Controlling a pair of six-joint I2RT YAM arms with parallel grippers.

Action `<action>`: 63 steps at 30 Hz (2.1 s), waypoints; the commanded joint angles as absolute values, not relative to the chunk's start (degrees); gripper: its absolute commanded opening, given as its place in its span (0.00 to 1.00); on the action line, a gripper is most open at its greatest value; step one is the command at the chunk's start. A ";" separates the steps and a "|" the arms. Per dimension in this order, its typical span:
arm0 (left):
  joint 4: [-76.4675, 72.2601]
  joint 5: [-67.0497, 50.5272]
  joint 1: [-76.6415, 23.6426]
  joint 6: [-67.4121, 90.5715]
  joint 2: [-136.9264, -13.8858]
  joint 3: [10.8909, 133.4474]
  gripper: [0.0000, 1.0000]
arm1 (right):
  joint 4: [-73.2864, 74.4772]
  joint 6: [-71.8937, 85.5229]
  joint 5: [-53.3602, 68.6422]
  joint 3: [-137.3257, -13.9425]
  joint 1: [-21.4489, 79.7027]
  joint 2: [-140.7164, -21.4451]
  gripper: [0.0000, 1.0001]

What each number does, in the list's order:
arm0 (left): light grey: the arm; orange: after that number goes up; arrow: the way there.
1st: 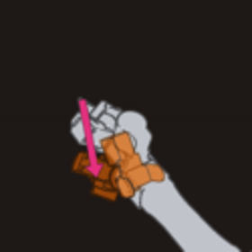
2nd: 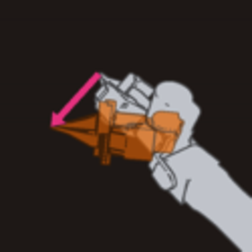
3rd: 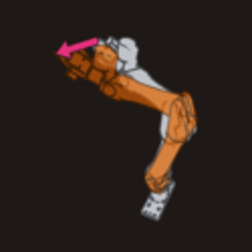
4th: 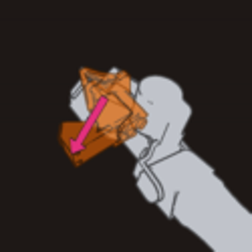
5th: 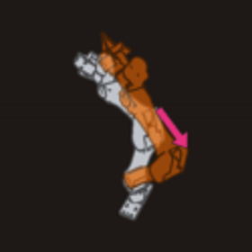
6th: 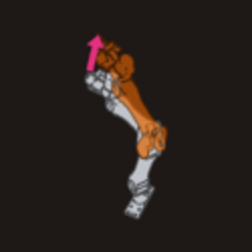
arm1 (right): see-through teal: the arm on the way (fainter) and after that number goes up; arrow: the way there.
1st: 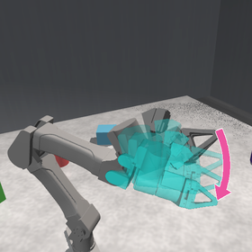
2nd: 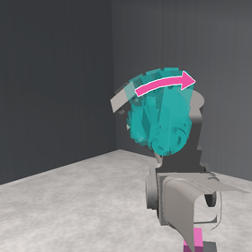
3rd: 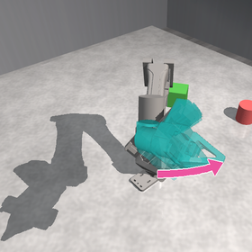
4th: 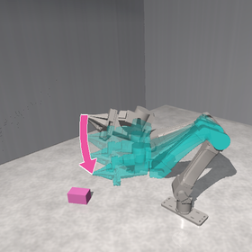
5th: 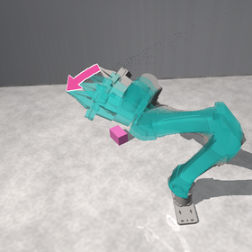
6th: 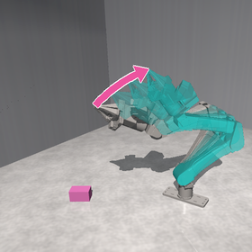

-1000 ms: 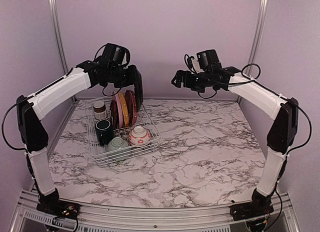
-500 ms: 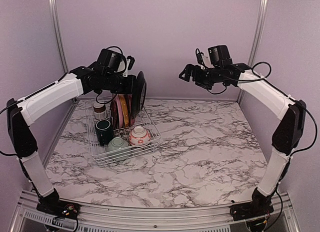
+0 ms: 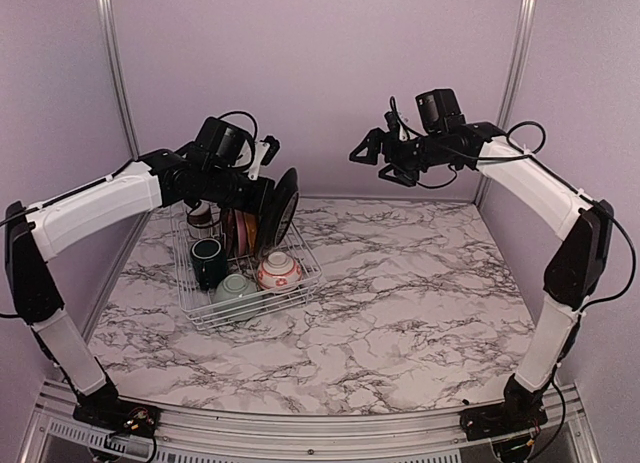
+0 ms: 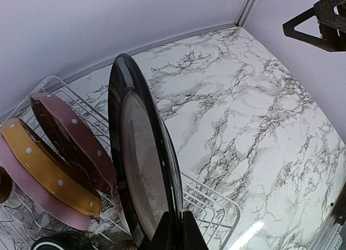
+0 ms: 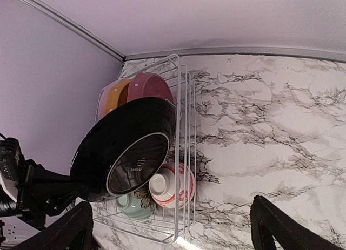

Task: Unload the mixed dishes from the dish rack
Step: Pass from the left arm to the right

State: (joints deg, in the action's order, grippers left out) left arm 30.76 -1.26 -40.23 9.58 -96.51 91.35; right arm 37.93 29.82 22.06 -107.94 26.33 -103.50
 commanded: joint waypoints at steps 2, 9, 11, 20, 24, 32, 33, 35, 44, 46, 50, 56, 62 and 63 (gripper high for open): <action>23.74 -0.45 -42.76 4.99 -90.50 92.88 0.00 | 41.47 30.61 26.01 -110.83 25.75 -104.01 0.98; 27.20 9.02 -48.94 -3.00 -89.78 91.82 0.00 | 43.80 31.81 29.84 -111.65 25.24 -104.85 0.98; 27.67 12.88 -51.84 -5.92 -89.74 90.70 0.00 | 44.19 32.40 30.73 -111.56 24.94 -104.93 0.98; 26.69 26.31 -60.73 -16.02 -89.40 83.21 0.00 | 44.43 34.28 35.82 -109.33 24.65 -106.09 0.92; 24.24 31.64 -63.75 -20.28 -89.32 80.09 0.00 | 46.12 33.48 37.66 -108.50 24.62 -107.50 0.88; 19.39 38.93 -67.77 -26.45 -89.19 74.49 0.00 | 47.84 30.64 41.09 -103.57 24.81 -108.96 0.79; 18.74 39.58 -68.19 -27.06 -89.32 73.97 0.00 | 47.55 30.63 41.92 -102.58 24.91 -109.04 0.79; 17.63 41.01 -69.22 -28.68 -89.66 72.99 0.00 | 46.45 30.77 43.50 -100.58 25.36 -109.15 0.77; 14.33 44.50 -71.25 -31.51 -90.52 70.40 0.00 | 44.63 28.98 45.98 -96.94 27.53 -111.71 0.71; 13.83 44.95 -71.41 -32.04 -90.81 70.10 0.00 | 43.70 29.12 46.93 -96.56 27.89 -112.30 0.69; 12.08 45.89 -71.76 -34.10 -91.39 69.23 0.00 | 42.30 29.79 49.25 -95.66 28.29 -113.73 0.62; 10.09 46.96 -72.09 -36.99 -91.82 67.97 0.00 | 40.92 30.71 50.97 -95.31 28.95 -114.83 0.51; 8.56 47.92 -72.72 -38.79 -92.66 67.85 0.00 | 39.38 31.46 52.20 -94.91 30.03 -116.54 0.45; 8.37 47.98 -72.77 -39.01 -92.85 67.85 0.00 | 39.19 31.58 52.27 -94.85 30.13 -116.70 0.44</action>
